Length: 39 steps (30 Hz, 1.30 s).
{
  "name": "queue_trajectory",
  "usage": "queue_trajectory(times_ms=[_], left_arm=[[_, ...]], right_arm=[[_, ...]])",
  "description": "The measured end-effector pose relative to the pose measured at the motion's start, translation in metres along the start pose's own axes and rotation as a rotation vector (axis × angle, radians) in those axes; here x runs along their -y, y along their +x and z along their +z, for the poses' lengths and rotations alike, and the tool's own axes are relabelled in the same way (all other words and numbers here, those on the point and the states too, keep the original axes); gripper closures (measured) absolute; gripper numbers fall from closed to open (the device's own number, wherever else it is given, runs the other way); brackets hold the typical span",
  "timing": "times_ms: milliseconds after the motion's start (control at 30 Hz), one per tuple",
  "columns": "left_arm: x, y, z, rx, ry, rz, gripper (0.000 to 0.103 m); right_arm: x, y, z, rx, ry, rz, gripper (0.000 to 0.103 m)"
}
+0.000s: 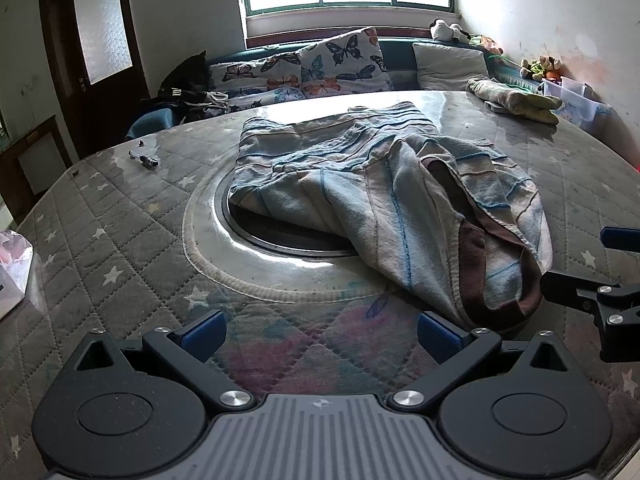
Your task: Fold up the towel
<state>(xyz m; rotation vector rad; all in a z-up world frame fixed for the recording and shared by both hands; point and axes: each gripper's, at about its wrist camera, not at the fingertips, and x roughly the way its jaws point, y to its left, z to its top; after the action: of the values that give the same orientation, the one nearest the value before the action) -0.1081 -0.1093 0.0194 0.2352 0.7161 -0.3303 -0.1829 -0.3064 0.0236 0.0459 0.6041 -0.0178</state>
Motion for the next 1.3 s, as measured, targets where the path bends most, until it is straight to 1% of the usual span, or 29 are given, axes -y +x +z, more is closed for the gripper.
queue_trajectory(times_ms=[300, 1300], left_arm=[[0.003, 0.004, 0.001, -0.021, 0.008, 0.008, 0.0], [0.004, 0.017, 0.014, -0.034, 0.0, -0.001, 0.0]], right_arm=[[-0.002, 0.002, 0.002, -0.004, -0.004, 0.006, 0.0], [-0.009, 0.018, 0.014, -0.027, -0.022, 0.035, 0.0]])
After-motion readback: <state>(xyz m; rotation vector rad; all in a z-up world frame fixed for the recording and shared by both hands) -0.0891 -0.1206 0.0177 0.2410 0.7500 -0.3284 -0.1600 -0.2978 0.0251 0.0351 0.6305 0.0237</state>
